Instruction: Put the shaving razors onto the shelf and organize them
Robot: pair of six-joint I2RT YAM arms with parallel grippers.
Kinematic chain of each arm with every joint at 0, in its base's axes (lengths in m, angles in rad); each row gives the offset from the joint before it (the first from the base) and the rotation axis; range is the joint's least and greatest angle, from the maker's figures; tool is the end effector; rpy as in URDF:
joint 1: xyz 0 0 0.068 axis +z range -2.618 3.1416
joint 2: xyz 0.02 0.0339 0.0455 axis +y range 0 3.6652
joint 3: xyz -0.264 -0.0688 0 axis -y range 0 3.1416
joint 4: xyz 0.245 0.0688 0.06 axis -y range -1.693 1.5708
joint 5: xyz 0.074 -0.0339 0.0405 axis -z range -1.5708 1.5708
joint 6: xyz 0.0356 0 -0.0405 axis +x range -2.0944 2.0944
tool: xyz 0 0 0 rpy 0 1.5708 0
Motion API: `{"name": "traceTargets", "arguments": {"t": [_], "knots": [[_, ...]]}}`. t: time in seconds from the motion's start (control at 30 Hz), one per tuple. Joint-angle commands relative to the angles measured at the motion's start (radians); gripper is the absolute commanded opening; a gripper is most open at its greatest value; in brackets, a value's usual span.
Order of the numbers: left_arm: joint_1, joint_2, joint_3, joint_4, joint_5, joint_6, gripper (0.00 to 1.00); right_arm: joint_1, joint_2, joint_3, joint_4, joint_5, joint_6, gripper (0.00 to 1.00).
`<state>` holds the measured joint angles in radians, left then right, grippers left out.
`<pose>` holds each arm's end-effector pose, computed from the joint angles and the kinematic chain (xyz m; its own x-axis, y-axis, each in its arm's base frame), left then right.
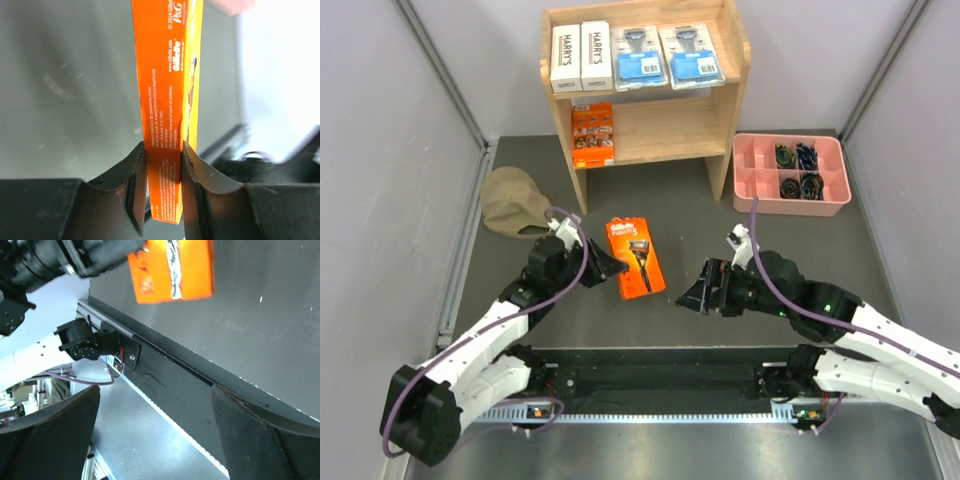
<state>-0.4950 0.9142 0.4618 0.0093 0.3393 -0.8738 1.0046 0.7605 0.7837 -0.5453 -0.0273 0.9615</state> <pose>0.1727 -0.1067 0.2234 -0.7885 -0.3960 -0.4705 0.1681 0.5971 -0.7843 0.0889 0.1417 0.3065 -0.8553 0.1825 -0.4849 -0.2707 0.6406 0.7186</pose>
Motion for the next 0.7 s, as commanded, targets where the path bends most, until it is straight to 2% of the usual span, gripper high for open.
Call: {"name": "traceTargets", "arguments": {"t": [0.0,0.13,0.2,0.5,0.67], "knots": [[0.113,-0.031,-0.018,0.284,0.207,-0.151,0.0,-0.009,-0.05,-0.026,0.114,-0.008,-0.014,0.95],[0.177,-0.026,-0.086,0.49,0.279,-0.327,0.0,-0.011,-0.082,-0.064,0.174,-0.014,-0.006,0.99],[0.182,-0.024,-0.091,0.546,0.297,-0.355,0.0,-0.012,-0.092,-0.089,0.205,-0.02,0.003,0.99],[0.182,-0.075,-0.057,0.509,0.314,-0.367,0.0,-0.006,-0.105,-0.23,0.45,-0.028,0.072,0.98],[0.182,-0.08,-0.054,0.505,0.32,-0.383,0.0,0.035,-0.072,-0.258,0.593,0.065,0.071,0.97]]}}
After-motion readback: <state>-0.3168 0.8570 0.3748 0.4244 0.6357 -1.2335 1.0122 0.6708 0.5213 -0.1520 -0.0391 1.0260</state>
